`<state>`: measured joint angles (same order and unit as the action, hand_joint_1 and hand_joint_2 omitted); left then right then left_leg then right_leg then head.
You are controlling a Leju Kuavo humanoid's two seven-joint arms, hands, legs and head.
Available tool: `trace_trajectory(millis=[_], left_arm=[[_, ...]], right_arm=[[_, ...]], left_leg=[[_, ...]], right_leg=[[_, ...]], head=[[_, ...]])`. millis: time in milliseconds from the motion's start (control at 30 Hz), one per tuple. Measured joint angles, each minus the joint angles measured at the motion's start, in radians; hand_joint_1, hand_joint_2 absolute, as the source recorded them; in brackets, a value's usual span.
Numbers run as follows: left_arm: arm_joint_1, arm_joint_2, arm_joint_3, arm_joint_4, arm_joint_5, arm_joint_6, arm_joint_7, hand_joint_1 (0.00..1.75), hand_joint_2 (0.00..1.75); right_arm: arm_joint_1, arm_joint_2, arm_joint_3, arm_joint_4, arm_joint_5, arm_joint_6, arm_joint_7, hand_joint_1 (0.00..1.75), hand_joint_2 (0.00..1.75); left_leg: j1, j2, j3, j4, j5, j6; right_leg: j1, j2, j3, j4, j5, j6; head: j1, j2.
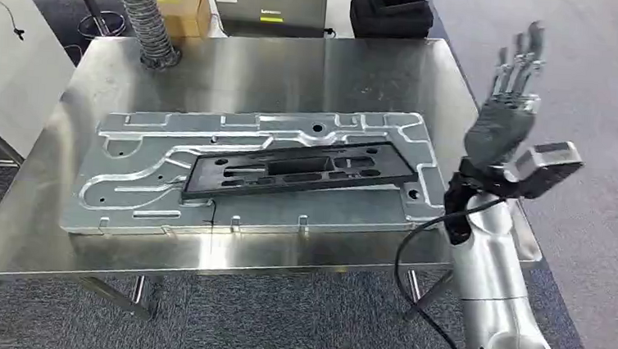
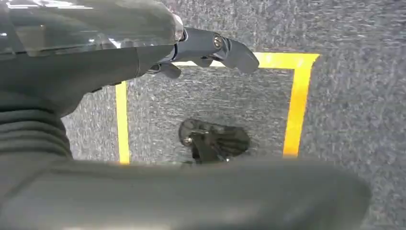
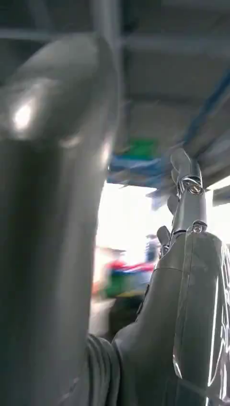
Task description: Take the parts from the cabinet and place them on the table.
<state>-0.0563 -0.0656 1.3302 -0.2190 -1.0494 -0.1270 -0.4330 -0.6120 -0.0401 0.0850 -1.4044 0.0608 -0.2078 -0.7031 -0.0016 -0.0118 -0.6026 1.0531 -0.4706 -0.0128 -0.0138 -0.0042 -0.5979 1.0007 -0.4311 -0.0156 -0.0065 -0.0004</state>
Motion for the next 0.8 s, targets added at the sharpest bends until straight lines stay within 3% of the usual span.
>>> trace_trajectory(millis=[100, 133, 167, 200, 267, 300, 400, 467, 500, 533, 600, 633, 667, 700, 767, 800], left_arm=[[-0.009, -0.001, 0.019, 0.0, 0.024, 0.0, -0.008, 0.0, 0.0], [-0.008, -0.002, 0.023, 0.0, 0.029, 0.0, -0.008, 0.0, 0.0], [-0.005, -0.004, 0.026, 0.0, 0.029, 0.0, -0.008, 0.0, 0.0], [-0.001, -0.006, 0.029, 0.0, 0.029, -0.001, -0.008, 0.0, 0.0], [0.001, -0.007, 0.036, 0.0, 0.028, -0.002, -0.006, 0.0, 0.0], [-0.002, -0.008, 0.038, 0.0, 0.026, -0.005, -0.004, 0.0, 0.0], [-0.001, -0.012, 0.04, 0.0, 0.021, -0.013, 0.0, 0.0, 0.0], [0.002, -0.014, 0.041, 0.0, 0.021, -0.017, 0.003, 0.0, 0.0], [0.0, -0.016, 0.041, 0.0, 0.021, -0.017, 0.003, 0.0, 0.0], [-0.003, -0.016, 0.041, 0.0, 0.021, -0.018, 0.003, 0.0, 0.0], [-0.006, -0.016, 0.042, 0.0, 0.02, -0.019, 0.003, 0.0, 0.0], [-0.007, -0.017, 0.042, 0.0, 0.02, -0.02, 0.003, 0.0, 0.0], [-0.008, -0.018, 0.043, 0.0, 0.019, -0.021, 0.003, 0.0, 0.0], [-0.008, -0.019, 0.043, 0.0, 0.018, -0.022, 0.003, 0.0, 0.0], [-0.008, -0.021, 0.043, 0.0, 0.015, -0.023, 0.003, 0.0, 0.0], [-0.009, -0.023, 0.043, 0.0, 0.011, -0.023, 0.003, 0.0, 0.0]], right_arm=[[0.093, -0.028, -0.078, -0.145, 0.191, -0.254, 0.012, 0.0, 0.0], [0.133, -0.041, -0.114, -0.174, 0.26, -0.317, 0.028, 0.0, 0.0], [0.182, -0.057, -0.157, -0.196, 0.293, -0.344, 0.03, 0.0, 0.0], [0.229, -0.074, -0.208, -0.218, 0.308, -0.351, 0.033, 0.0, 0.0], [0.314, -0.096, -0.313, -0.235, 0.328, -0.363, 0.049, 0.0, 0.0], [0.364, -0.104, -0.367, -0.236, 0.328, -0.365, 0.049, 0.0, 0.0], [0.522, -0.119, -0.567, -0.204, 0.325, -0.343, 0.023, 0.0, 0.0], [0.582, -0.125, -0.659, -0.189, 0.316, -0.337, 0.014, 0.0, 0.0], [0.606, -0.127, -0.691, -0.183, 0.316, -0.334, 0.013, 0.0, 0.0], [0.621, -0.129, -0.716, -0.179, 0.317, -0.332, 0.013, 0.0, 0.0], [0.642, -0.129, -0.758, -0.167, 0.343, -0.32, 0.029, 0.0, 0.0], [0.65, -0.129, -0.775, -0.162, 0.364, -0.309, 0.052, 0.0, 0.0], [0.657, -0.128, -0.793, -0.152, 0.391, -0.3, 0.069, 0.0, 0.0], [0.661, -0.126, -0.824, -0.129, 0.423, -0.29, 0.076, 0.0, 0.0], [0.665, -0.12, -0.902, -0.066, 0.484, -0.27, 0.062, 0.0, 0.0], [0.665, -0.117, -0.942, -0.035, 0.504, -0.262, 0.049, 0.0, 0.0]], left_leg=[[0.01, 0.004, -0.091, 0.211, -0.109, -0.009], [0.012, 0.005, -0.114, 0.258, -0.122, -0.01], [0.013, 0.005, -0.114, 0.257, -0.109, -0.011], [0.014, 0.006, -0.09, 0.208, -0.076, -0.01], [0.015, 0.006, 0.005, 0.029, 0.009, -0.004], [0.015, 0.0, 0.04, -0.043, 0.012, 0.001], [0.007, -0.008, 0.043, -0.043, 0.015, 0.017], [0.009, -0.004, 0.043, -0.061, 0.029, 0.037], [0.008, 0.001, 0.042, -0.064, 0.035, 0.045], [0.008, 0.004, 0.036, -0.066, 0.04, 0.051], [0.002, 0.01, 0.019, -0.066, 0.051, 0.055], [0.0, 0.012, 0.009, -0.064, 0.057, 0.056], [-0.002, 0.014, -0.001, -0.063, 0.064, 0.056], [-0.003, 0.015, -0.011, -0.061, 0.071, 0.055], [-0.003, 0.014, -0.031, -0.055, 0.083, 0.051], [-0.004, 0.011, -0.038, -0.048, 0.09, 0.046]], right_leg=[[0.001, 0.003, 0.004, 0.0, -0.003, -0.003], [0.001, 0.002, 0.005, 0.0, -0.004, -0.001], [0.001, 0.0, 0.007, 0.0, -0.005, 0.001], [0.001, -0.001, 0.009, 0.001, -0.007, 0.003], [0.0, 0.0, 0.015, 0.002, -0.008, 0.008], [0.001, 0.0, 0.017, 0.003, -0.01, 0.014], [0.005, -0.007, 0.02, 0.0, -0.007, 0.035], [0.0, -0.004, 0.017, 0.002, -0.007, 0.048], [-0.004, 0.0, 0.011, 0.019, -0.035, 0.05], [-0.003, 0.001, -0.009, 0.074, -0.088, 0.051], [-0.004, 0.002, -0.066, 0.234, -0.185, 0.057], [-0.005, 0.002, -0.081, 0.29, -0.21, 0.059], [-0.006, 0.002, -0.075, 0.302, -0.208, 0.06], [-0.006, 0.002, -0.046, 0.271, -0.185, 0.059], [-0.007, 0.001, 0.068, 0.107, -0.109, 0.056], [-0.008, 0.001, 0.132, 0.015, -0.105, 0.052]], head=[[0.0, 0.0], [0.0, 0.0], [0.0, 0.0], [0.0, 0.0], [0.0, 0.0], [0.0, 0.0], [0.0, 0.0], [0.0, 0.0], [0.0, 0.0], [0.0, 0.0], [0.0, 0.0], [0.0, 0.0], [0.0, 0.0], [0.0, 0.0], [0.0, 0.0], [0.0, 0.0]])
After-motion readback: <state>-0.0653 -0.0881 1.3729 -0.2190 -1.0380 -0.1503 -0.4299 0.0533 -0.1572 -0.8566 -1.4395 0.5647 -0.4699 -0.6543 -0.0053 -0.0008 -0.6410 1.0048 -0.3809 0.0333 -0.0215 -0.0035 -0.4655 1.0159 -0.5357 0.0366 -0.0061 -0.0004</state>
